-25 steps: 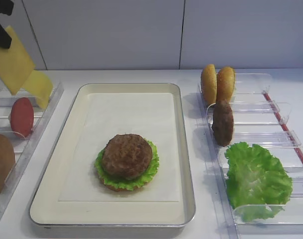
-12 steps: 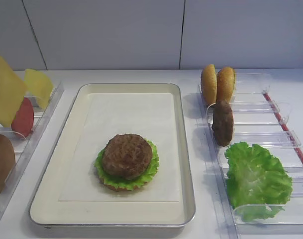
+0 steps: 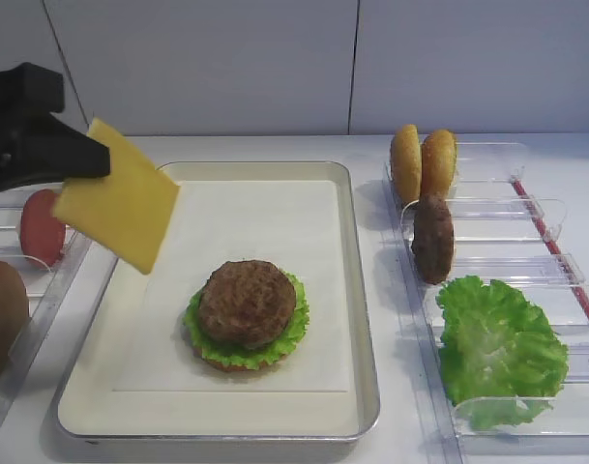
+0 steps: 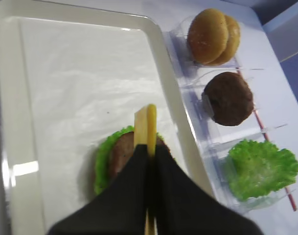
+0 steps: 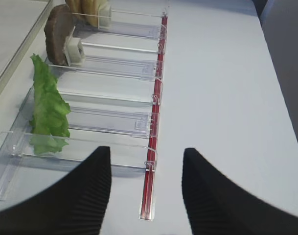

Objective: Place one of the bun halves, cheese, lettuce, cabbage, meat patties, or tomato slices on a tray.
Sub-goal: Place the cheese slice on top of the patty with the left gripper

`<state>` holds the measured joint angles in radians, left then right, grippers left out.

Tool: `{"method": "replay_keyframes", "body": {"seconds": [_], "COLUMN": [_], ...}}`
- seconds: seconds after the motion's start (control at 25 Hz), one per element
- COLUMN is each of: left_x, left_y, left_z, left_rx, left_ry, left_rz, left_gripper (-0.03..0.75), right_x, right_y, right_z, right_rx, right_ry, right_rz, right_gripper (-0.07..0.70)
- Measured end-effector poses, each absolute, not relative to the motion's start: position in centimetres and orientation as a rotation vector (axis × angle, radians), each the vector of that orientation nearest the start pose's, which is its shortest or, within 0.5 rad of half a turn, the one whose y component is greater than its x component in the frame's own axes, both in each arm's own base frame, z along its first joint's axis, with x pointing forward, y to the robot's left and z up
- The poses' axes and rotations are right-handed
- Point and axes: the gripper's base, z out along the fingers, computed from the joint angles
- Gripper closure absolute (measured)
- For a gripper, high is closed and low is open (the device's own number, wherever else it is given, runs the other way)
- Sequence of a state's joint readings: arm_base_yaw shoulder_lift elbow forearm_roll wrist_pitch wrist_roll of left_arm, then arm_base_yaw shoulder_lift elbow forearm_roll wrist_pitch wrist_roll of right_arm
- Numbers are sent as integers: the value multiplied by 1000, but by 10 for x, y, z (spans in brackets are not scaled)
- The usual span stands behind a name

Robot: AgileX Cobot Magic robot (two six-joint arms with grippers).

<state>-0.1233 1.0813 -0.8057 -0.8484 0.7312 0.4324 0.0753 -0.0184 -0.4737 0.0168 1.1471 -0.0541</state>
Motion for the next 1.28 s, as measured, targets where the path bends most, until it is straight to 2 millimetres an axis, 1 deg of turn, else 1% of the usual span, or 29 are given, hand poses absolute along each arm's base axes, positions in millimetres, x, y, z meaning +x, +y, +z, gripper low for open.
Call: {"method": "replay_keyframes", "body": {"seconds": [0.24,0.44,0.56,0.72,0.84,1.08,1.28], "left_x": [209,220,229,239,242,245,250], "left_y": [-108,-133,-144,-152,-154,-157,-163], "left_z": [303,283,271,266,264,256,239], "left_rx": [132,115,77,-27,-87,-110,-115], "left_ry": [2271,2325,2341,2308,2295,2320,2393], "left_rz": [-915,-981,-1060,-1179,-1223,-1256,-1284], "left_gripper": [737,737,737,737,737,737,737], "right_x": [-9,-9,-9,-9,-9,-9,-9], "right_y": [1,1,1,1,1,1,1], "right_z": [263,263,263,263,263,263,263], "right_rx": [-140,-140,-140,-140,-140,-140,-140], "right_ry": [2134,2134,2134,2134,2134,2134,2134], "right_rz": [32,32,32,32,32,32,32], "right_gripper": [263,263,263,263,263,263,263]}}
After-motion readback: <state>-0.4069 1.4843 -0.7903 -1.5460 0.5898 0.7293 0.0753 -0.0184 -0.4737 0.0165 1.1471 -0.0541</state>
